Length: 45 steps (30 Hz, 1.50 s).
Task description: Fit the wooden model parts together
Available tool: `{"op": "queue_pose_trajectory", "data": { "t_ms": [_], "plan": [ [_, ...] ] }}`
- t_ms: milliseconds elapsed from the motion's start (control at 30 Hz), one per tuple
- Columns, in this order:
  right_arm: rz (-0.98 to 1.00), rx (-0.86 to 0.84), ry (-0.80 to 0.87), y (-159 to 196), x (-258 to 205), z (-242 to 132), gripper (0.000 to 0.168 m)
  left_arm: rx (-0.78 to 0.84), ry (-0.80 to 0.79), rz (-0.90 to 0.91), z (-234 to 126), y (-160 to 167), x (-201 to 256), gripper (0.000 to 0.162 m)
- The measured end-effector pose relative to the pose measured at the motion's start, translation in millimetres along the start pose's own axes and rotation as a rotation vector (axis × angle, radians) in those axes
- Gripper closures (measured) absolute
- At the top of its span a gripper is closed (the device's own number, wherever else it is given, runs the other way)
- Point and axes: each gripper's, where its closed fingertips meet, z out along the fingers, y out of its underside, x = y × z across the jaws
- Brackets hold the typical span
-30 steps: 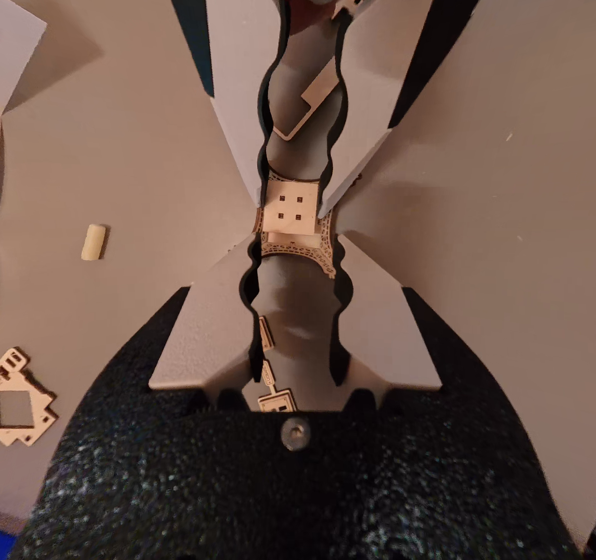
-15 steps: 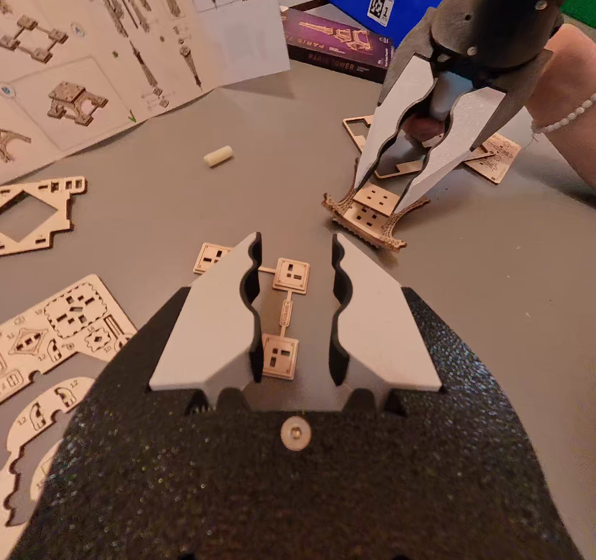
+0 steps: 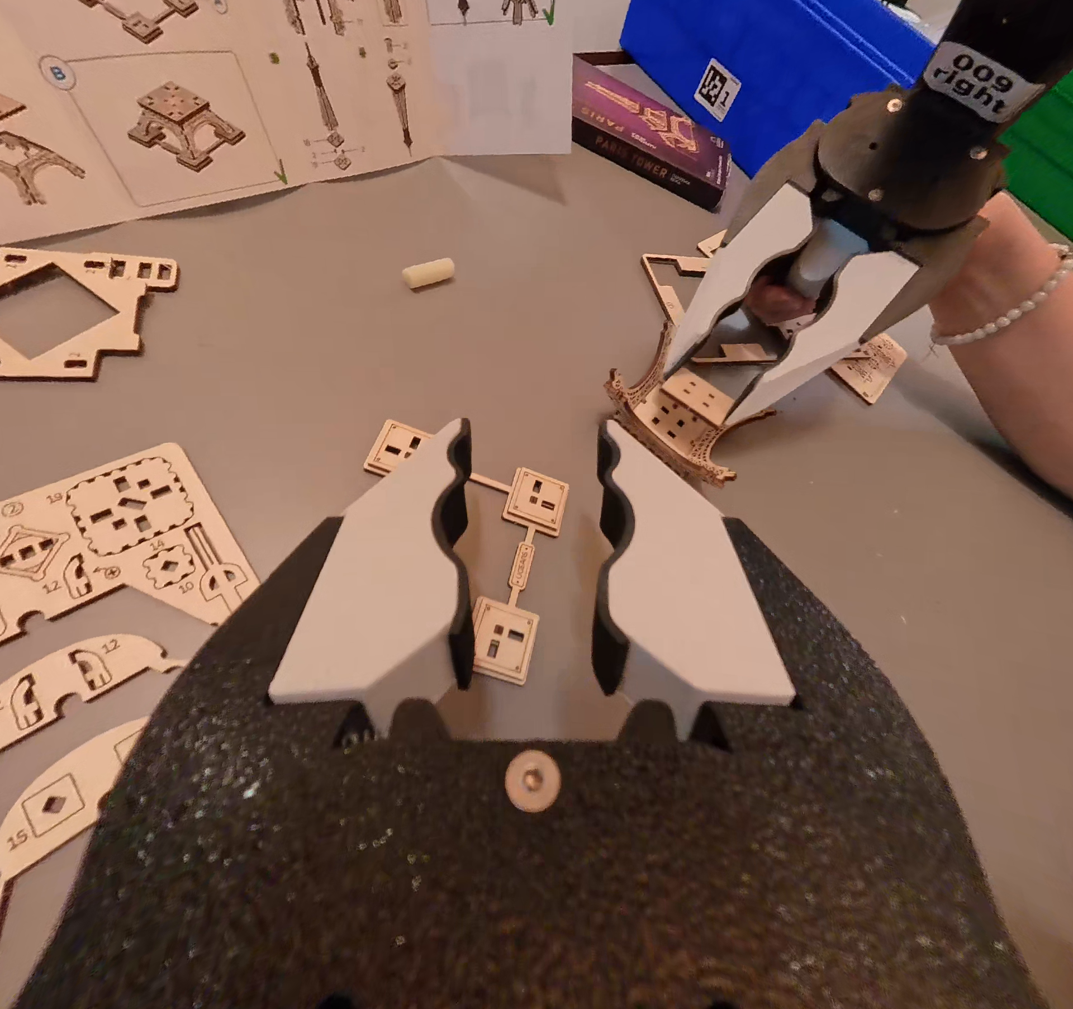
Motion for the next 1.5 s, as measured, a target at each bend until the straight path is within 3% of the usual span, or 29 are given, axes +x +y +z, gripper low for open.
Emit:
{"op": "queue_pose_trajectory", "data": {
  "t_ms": [267, 1500],
  "plan": [
    [-0.023, -0.095, 0.020, 12, 2, 7, 0.138, -0.009, 0.016, -0.035, 0, 1, 1, 0.121],
    [-0.021, -0.090, 0.103, 6, 16, 9, 0.133, -0.041, 0.074, -0.068, 6, 7, 11, 0.121]
  ]
}}
